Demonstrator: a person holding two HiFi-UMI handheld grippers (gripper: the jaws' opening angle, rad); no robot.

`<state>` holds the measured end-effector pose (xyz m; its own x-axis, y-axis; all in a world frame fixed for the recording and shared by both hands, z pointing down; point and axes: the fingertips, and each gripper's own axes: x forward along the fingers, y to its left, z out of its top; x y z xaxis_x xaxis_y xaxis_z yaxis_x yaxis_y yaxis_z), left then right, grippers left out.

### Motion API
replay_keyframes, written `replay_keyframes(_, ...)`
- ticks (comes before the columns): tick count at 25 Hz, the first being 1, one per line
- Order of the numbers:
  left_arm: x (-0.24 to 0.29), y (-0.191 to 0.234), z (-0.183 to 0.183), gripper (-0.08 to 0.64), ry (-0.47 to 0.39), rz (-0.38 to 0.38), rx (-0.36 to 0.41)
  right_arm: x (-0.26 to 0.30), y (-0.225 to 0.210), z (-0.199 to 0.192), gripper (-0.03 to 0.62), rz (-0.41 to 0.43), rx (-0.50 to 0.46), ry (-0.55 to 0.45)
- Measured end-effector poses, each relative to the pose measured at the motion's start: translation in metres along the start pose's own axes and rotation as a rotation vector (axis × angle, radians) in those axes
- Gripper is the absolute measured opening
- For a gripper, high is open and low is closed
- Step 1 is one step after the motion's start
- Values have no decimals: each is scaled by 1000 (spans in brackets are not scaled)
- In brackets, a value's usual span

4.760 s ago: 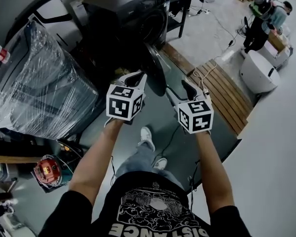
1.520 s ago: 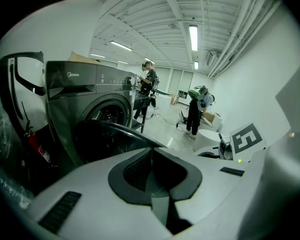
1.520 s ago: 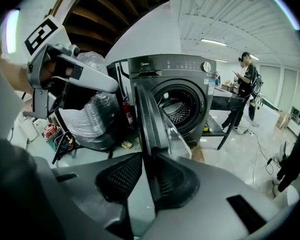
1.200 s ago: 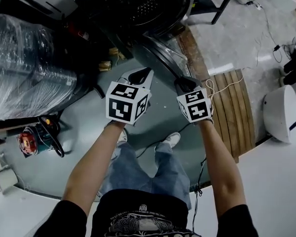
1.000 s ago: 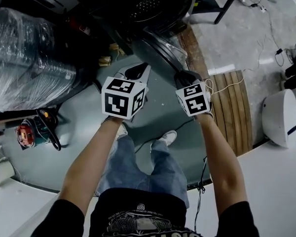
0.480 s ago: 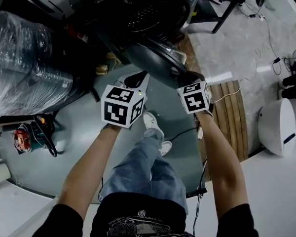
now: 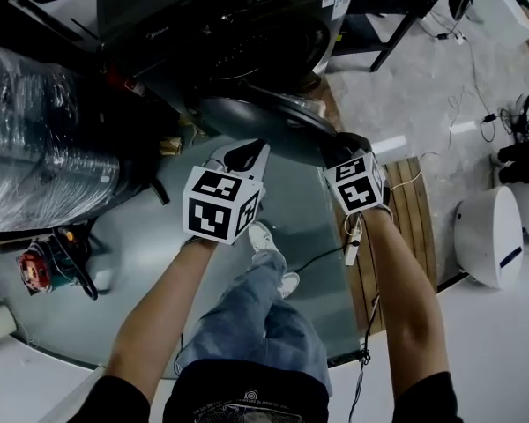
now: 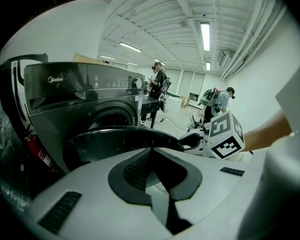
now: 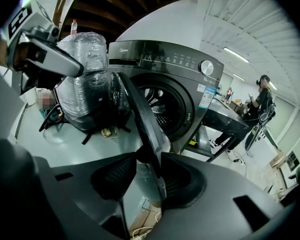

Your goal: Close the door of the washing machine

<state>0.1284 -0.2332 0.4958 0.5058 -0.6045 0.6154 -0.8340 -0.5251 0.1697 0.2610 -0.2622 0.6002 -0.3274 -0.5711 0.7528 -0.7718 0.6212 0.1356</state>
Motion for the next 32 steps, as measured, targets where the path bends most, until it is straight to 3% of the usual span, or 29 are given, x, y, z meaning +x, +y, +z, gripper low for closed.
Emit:
replay_keyframes(14,49,35,35,34,13,-26,-6,38,-73,32,173,21,-140,43)
replay_keyframes(22,61,55,63,34,-3,-45,-18,52,-102,49,168,-36,-136,116)
replay_keyframes(32,79,70,65,34,7,-15,-46,78,-126,72,170,-31,-231,109)
